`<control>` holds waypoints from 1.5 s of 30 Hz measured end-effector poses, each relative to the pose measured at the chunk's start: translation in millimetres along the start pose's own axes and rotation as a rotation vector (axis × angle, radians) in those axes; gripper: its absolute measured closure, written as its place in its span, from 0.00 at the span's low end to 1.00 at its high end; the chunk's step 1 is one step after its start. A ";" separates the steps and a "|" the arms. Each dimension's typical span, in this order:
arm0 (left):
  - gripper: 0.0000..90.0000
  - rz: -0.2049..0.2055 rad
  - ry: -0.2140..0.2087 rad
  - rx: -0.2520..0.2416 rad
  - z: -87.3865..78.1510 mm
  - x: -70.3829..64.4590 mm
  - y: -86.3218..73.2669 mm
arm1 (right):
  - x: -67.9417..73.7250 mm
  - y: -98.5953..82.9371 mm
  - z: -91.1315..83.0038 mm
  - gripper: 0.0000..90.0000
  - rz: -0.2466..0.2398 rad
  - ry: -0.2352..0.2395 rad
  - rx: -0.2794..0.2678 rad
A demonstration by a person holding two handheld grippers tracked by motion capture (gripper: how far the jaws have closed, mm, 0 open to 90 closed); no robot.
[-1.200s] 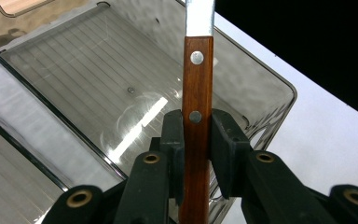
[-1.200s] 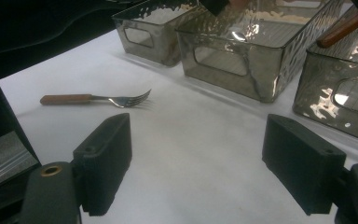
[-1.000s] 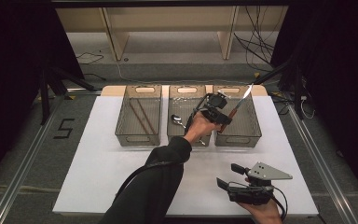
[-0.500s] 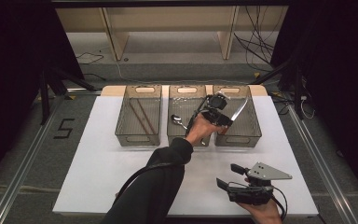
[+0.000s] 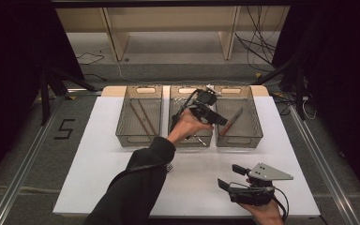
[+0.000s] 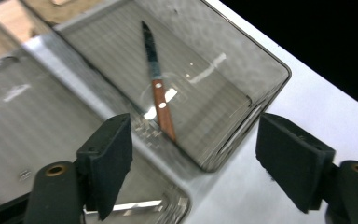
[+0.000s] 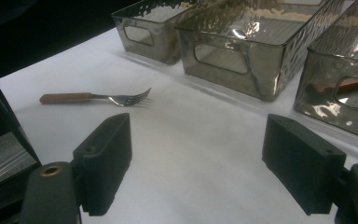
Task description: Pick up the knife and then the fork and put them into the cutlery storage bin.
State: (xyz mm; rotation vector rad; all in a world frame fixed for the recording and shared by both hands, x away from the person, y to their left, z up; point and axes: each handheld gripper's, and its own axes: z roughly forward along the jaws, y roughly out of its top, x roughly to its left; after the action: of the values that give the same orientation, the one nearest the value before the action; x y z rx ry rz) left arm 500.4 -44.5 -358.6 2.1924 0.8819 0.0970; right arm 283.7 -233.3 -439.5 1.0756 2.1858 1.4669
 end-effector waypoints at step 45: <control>0.20 0.034 0.168 0.175 -107.5 35.6 -176.6 | 0.1 0.6 1.6 0.27 0.001 -0.014 0.000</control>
State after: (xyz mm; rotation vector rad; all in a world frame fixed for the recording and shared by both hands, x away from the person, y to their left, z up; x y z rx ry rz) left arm 392.9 128.6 -408.5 2.3895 0.9777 0.2317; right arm 284.8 -232.1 -439.7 1.0840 2.1761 1.4552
